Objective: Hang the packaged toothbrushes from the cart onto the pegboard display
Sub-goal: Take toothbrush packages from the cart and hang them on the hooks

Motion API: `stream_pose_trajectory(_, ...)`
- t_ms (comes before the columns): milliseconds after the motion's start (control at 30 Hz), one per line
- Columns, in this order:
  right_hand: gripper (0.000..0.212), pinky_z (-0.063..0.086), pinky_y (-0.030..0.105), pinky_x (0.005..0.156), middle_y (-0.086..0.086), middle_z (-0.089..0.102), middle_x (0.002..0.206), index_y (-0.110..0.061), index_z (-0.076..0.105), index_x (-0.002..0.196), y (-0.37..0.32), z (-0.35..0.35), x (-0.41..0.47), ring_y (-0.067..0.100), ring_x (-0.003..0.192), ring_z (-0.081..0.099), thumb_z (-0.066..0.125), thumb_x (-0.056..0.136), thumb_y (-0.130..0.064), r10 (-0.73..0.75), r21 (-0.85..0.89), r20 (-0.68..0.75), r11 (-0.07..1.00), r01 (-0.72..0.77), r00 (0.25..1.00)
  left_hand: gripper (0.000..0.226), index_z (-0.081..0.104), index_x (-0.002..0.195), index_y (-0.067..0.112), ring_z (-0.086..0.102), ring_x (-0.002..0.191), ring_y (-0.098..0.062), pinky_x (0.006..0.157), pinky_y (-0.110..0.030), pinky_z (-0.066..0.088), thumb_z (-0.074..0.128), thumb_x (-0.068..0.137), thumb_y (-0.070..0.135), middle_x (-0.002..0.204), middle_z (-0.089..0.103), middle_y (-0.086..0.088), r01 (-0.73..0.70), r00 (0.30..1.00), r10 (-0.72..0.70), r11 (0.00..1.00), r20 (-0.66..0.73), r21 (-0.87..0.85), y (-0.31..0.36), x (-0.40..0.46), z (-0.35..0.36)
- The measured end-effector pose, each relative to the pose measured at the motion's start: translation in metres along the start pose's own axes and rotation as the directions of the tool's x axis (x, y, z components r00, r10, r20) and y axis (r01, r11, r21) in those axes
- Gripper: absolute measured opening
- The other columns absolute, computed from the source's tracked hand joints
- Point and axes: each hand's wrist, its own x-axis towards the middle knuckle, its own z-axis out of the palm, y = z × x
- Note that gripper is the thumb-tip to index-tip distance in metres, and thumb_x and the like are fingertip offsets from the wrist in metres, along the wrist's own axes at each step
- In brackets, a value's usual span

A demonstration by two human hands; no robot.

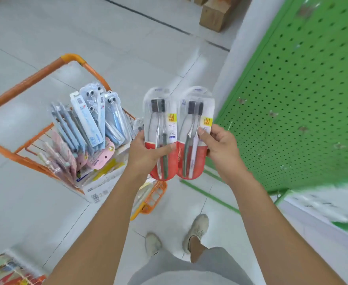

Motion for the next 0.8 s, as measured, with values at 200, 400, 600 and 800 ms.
stream_pose_trajectory(200,0.014,0.056,0.029,0.068,0.009,0.077,0.095,-0.01,0.071,0.105,-0.026,-0.103,-0.054,0.016,0.077,0.07,0.059,0.101,-0.016,-0.129,0.032,-0.202,0.99,0.138,0.971,0.027,0.071,0.099,0.027,0.076,0.084,-0.018,0.079,-0.04,0.06,0.085,0.077,0.021,0.09,0.078,0.003,-0.088,0.971,0.092,0.996,0.221,-0.025,0.039,-0.037,0.098)
stream_pose_trajectory(400,0.01,0.053,0.023,0.06,-0.002,0.074,0.08,-0.011,0.069,0.096,-0.036,-0.224,-0.1,0.009,0.066,0.066,0.061,0.098,-0.005,-0.204,0.144,-0.402,0.949,0.282,0.893,0.034,0.071,0.105,0.02,0.075,0.084,-0.013,0.068,-0.023,0.057,0.076,0.073,0.029,0.092,0.079,0.004,-0.129,0.882,0.122,0.992,0.454,-0.017,0.055,-0.087,0.218)
stream_pose_trajectory(600,0.007,0.057,0.031,0.073,-0.001,0.073,0.082,-0.006,0.068,0.099,-0.027,-0.342,-0.138,0.011,0.074,0.066,0.061,0.098,-0.005,-0.253,0.163,-0.43,0.922,0.35,0.867,0.043,0.073,0.102,0.015,0.075,0.089,-0.022,0.074,-0.034,0.059,0.082,0.061,0.025,0.099,0.078,-0.005,-0.098,0.856,0.09,0.995,0.509,-0.011,0.045,-0.133,0.334)
stream_pose_trajectory(800,0.007,0.057,0.033,0.073,0.004,0.073,0.085,-0.007,0.068,0.1,-0.022,-0.402,-0.151,0.015,0.077,0.065,0.061,0.098,-0.008,-0.269,0.161,-0.46,0.912,0.378,0.846,0.024,0.08,0.085,0.032,0.075,0.087,-0.02,0.078,-0.037,0.059,0.08,0.062,0.025,0.096,0.079,-0.001,-0.119,0.859,0.103,0.993,0.501,-0.001,0.045,-0.163,0.389)
